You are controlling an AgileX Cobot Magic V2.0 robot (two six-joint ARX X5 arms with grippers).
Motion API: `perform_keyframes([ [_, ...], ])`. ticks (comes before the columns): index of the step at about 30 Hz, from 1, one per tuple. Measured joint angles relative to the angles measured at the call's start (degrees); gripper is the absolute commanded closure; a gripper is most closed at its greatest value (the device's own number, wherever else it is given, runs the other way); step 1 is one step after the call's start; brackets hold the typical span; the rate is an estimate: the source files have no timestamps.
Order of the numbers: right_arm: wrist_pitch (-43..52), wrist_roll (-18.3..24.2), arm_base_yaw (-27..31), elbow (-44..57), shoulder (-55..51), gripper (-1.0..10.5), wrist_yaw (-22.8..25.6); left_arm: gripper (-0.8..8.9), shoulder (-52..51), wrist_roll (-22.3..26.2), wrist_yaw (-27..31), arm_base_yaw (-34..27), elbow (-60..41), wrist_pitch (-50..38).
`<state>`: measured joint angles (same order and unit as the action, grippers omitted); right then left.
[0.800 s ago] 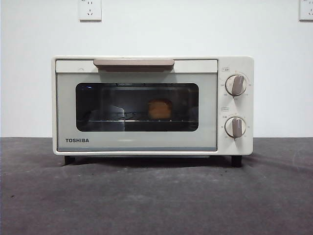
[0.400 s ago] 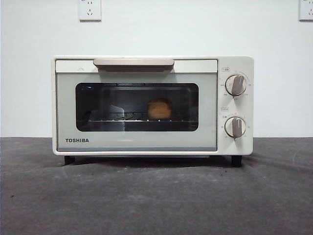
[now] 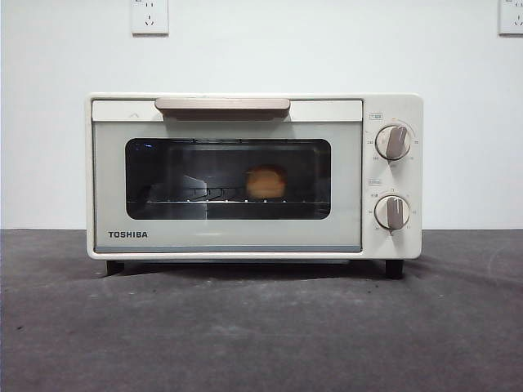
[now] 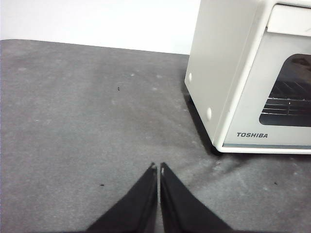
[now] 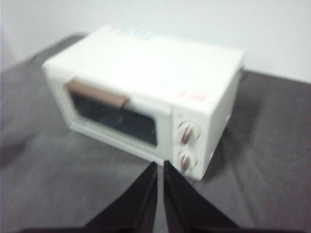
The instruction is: The left arm flap open the oven, the right arm pick bread and place it into oven, the left arm flap close the oven
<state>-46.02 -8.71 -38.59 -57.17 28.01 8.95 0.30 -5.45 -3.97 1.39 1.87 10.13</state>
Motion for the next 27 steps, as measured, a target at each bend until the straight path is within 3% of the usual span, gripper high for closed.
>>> perform_keyframes([
  [7,15.63,-0.02,16.68,17.33,-7.04,9.3,-0.31,7.97,0.00,0.00,0.00,0.00,0.00,0.00],
  [14,28.20,1.31,29.48,36.59,-16.35,9.3,-7.96,7.97,0.00,0.00,0.00,0.00,0.00,0.00],
  [19,30.53,4.59,34.18,45.24,-20.59,9.3,-8.98,7.97,0.00,0.00,0.00,0.00,0.00,0.00],
  [27,35.74,8.39,35.41,53.24,-25.27,9.3,-8.74,7.97,0.00,0.00,0.00,0.00,0.00,0.00],
])
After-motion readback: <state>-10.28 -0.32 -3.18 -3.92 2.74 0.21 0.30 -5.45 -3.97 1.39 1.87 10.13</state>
